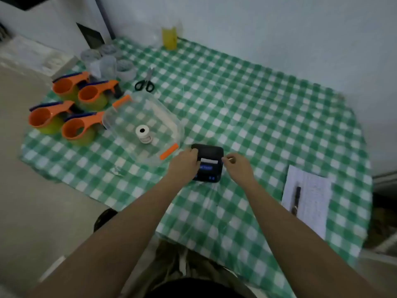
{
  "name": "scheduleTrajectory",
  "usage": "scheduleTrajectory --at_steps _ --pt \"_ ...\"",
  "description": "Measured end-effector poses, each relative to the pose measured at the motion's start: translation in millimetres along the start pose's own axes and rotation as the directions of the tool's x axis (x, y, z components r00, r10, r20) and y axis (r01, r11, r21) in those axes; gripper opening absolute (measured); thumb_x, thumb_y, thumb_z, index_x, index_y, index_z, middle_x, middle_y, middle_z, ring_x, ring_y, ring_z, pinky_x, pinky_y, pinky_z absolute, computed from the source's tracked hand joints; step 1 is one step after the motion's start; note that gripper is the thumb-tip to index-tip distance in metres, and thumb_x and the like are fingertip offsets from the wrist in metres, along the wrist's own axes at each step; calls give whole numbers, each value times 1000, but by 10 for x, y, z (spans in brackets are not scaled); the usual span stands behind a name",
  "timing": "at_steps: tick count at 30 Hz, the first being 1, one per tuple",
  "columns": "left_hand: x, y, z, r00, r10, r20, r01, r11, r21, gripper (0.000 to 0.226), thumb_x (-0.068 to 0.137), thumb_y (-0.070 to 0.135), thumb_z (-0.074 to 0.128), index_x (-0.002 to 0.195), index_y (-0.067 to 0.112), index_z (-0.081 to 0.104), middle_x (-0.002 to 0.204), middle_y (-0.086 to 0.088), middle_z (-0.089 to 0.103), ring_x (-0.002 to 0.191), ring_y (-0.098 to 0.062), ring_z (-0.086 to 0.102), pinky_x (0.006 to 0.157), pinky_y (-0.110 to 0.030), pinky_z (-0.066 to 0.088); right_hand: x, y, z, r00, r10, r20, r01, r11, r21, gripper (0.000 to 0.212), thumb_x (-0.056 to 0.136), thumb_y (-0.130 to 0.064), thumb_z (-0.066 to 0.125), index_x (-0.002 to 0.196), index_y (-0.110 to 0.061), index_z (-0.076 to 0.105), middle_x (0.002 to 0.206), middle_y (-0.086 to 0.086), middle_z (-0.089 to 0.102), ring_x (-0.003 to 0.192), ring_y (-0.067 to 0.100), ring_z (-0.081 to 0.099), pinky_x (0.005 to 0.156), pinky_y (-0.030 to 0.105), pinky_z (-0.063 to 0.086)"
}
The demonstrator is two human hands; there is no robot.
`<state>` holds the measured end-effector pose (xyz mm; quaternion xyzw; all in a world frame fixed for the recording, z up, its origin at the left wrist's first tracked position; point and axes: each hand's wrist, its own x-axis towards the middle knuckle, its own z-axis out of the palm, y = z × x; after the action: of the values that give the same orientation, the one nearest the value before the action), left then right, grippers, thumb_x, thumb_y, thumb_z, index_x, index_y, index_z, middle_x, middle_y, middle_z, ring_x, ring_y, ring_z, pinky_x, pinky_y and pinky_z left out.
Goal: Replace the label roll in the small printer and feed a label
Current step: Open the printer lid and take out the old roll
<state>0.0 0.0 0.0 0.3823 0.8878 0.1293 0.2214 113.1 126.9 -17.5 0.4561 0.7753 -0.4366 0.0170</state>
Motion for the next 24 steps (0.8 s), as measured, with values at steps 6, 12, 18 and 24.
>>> scheduleTrajectory --at_steps 6,12,18,24 --pt "92 -79 314 983 -172 60 182 954 -237 50 85 26 61 126 5 41 125 -19 48 110 -34 53 90 -46 48 199 168 119 988 129 88 -148 956 255 36 93 -23 52 126 -8 52 124 14 60 104 29 61 93 48 50" --pt "169 -203 378 977 -192 97 215 877 -429 49 76 25 70 119 11 51 118 -15 59 110 -30 57 92 -46 49 387 144 66 947 221 233 -296 882 366 30 90 -8 55 120 -2 57 110 16 63 95 29 64 76 35 54" --pt "201 -243 370 961 -248 124 277 839 -468 47 70 27 74 110 15 53 113 -11 61 101 -27 61 88 -43 50 579 -3 -78 911 325 256 -378 904 198 14 76 3 69 66 4 59 73 23 62 42 15 63 44 24 56" --pt "213 -261 377 955 -271 120 295 830 -473 47 70 27 75 109 14 53 114 -10 61 100 -26 60 79 -33 44 629 -125 -116 900 374 224 -398 914 73 26 72 2 73 57 -1 52 56 18 64 59 27 69 69 42 61"
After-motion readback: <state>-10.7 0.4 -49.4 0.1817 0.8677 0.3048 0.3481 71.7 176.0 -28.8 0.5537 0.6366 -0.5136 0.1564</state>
